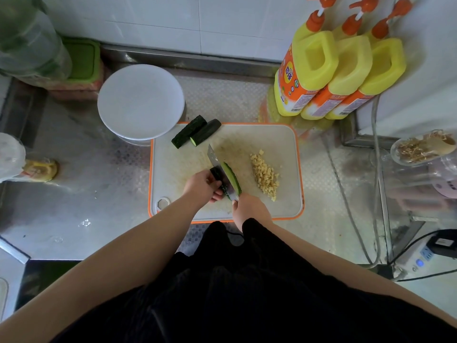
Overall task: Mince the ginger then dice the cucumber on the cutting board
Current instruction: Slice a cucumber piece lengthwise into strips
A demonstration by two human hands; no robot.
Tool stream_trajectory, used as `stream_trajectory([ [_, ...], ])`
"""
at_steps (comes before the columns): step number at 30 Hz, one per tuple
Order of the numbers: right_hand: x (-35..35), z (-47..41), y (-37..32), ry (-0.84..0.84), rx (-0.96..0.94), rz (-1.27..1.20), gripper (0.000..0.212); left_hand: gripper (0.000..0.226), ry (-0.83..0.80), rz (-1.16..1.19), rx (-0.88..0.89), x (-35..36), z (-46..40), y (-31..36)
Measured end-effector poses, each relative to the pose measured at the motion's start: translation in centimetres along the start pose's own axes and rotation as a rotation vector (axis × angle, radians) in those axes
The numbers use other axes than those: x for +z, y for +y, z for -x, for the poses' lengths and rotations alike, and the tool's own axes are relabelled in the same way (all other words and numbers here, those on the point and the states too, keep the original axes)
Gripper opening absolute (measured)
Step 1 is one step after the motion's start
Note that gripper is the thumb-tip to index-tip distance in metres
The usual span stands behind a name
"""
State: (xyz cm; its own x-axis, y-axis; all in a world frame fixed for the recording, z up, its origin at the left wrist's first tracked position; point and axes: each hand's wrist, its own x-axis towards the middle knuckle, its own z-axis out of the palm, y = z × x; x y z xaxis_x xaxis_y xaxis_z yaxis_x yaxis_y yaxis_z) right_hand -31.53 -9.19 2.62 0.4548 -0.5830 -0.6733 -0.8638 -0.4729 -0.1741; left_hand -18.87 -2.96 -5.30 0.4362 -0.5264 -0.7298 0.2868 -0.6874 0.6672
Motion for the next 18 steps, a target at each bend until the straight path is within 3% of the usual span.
stream_trajectory([
  [12,1.2,-0.4,-0.2,-0.035,0.005,0.004,0.020,0.027,0.004,0.052,-0.042,0.1,0.6,0.5],
  [18,1.1,0.4,0.2,-0.014,-0.056,-0.068,0.032,0.026,-0.013,0.063,-0.038,0.0,1.2,1.0],
])
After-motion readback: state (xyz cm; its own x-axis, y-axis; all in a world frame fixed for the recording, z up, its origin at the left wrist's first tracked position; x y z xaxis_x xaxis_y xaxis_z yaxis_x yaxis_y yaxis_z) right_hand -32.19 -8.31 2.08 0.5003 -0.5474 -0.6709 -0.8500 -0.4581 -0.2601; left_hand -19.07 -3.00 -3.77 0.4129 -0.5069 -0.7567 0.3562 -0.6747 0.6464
